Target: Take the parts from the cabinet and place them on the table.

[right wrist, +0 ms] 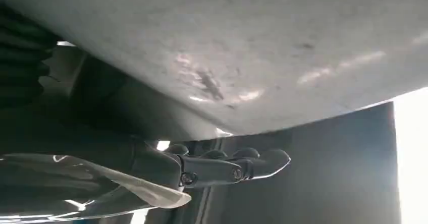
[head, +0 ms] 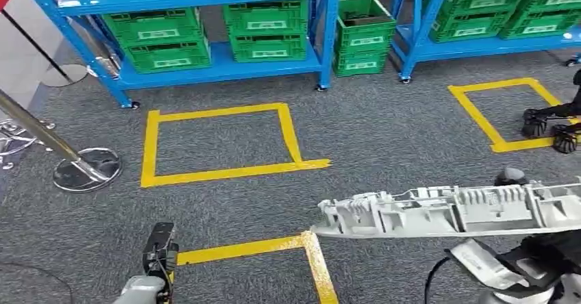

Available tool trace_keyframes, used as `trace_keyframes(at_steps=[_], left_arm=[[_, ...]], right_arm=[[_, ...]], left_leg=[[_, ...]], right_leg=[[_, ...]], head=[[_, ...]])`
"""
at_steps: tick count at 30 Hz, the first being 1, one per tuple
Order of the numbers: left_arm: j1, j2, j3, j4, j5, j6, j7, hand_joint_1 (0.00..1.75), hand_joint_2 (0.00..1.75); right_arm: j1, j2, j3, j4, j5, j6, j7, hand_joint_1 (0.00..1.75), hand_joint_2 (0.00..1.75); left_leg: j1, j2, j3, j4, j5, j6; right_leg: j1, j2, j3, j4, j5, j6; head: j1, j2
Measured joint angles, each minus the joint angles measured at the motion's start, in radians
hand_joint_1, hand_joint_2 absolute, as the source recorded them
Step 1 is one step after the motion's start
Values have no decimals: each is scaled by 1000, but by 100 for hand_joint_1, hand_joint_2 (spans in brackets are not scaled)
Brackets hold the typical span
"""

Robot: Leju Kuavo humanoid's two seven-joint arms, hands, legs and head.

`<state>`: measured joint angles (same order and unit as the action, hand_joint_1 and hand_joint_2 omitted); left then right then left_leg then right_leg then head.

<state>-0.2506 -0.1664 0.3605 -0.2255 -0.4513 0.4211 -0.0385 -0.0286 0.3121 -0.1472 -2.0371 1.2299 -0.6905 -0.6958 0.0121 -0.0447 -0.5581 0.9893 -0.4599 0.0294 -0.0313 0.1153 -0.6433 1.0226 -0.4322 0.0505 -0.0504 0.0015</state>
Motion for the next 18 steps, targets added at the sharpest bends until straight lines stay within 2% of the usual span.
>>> trace_keyframes(at_steps=[1,2,4,5,6,9,11,12,13,14,16,17,18], left_arm=[[-1,-4,0,0,0,0,-1,0,0],[-1,-3,0,0,0,0,-1,0,0],[6,-4,0,0,0,-1,-1,0,0],[7,-3,1,0,0,-1,-1,0,0],[7,-3,1,0,0,-1,-1,0,0],[7,-3,1,0,0,-1,-1,0,0],[7,-3,2,0,0,-1,-1,0,0],[6,-3,2,0,0,-2,-1,0,0],[1,-4,2,0,0,-2,-2,0,0],[1,-4,2,0,0,-2,-2,0,0],[0,-4,2,0,0,-3,-2,0,0],[-2,-5,2,0,0,-3,-2,0,0],[-4,-5,2,0,0,-3,-2,0,0]], right_arm=[[-3,0,-9,1,-1,0,-1,0,0],[-6,0,-13,3,0,0,-2,0,0],[-4,0,-23,8,-2,0,-2,0,0],[-3,0,-29,10,-2,0,-2,0,0],[-3,0,-32,11,-2,0,-2,0,0],[-3,0,-32,11,-2,0,-2,0,0],[-2,0,-35,12,-2,0,-2,0,0],[-2,0,-40,14,-2,0,-2,0,0],[-5,1,-42,14,0,0,-2,0,0],[-5,3,-45,14,1,0,-2,0,0],[-4,3,-48,15,7,0,-2,0,0],[-4,3,-49,14,11,0,-2,0,0],[-5,5,-50,14,13,0,-2,0,0]], left_leg=[[-3,9,3,-7,3,4],[-3,21,1,-7,5,8],[-5,50,-1,-5,5,8],[-6,67,-3,-4,5,8],[-6,72,-3,-4,5,8],[-6,73,-4,-3,5,8],[-6,80,-4,-3,4,8],[-6,100,-4,0,2,5],[-18,124,-5,11,-8,-10],[-19,133,-6,15,-8,-14],[-17,150,-4,14,-4,-21],[-16,152,-4,15,-10,-28],[-11,108,-9,31,-30,-37]], right_leg=[[10,-58,-11,21,-20,3],[10,-91,-40,81,-60,5],[9,-108,-105,227,-126,13],[8,-109,-128,280,-140,17],[8,-110,-128,284,-137,17],[8,-110,-128,284,-137,17],[8,-111,-123,277,-129,18],[9,-120,-59,175,-70,18],[22,-201,58,-12,-34,1],[19,-177,51,-10,-28,-12],[23,-160,43,-7,-25,-21],[18,-151,44,-13,-19,-30],[14,-142,45,-16,-16,-35]], head=[[7,0],[14,0],[15,0],[14,0],[14,0],[14,0],[14,0],[14,0],[17,0],[11,0],[13,0],[12,0],[10,0]])
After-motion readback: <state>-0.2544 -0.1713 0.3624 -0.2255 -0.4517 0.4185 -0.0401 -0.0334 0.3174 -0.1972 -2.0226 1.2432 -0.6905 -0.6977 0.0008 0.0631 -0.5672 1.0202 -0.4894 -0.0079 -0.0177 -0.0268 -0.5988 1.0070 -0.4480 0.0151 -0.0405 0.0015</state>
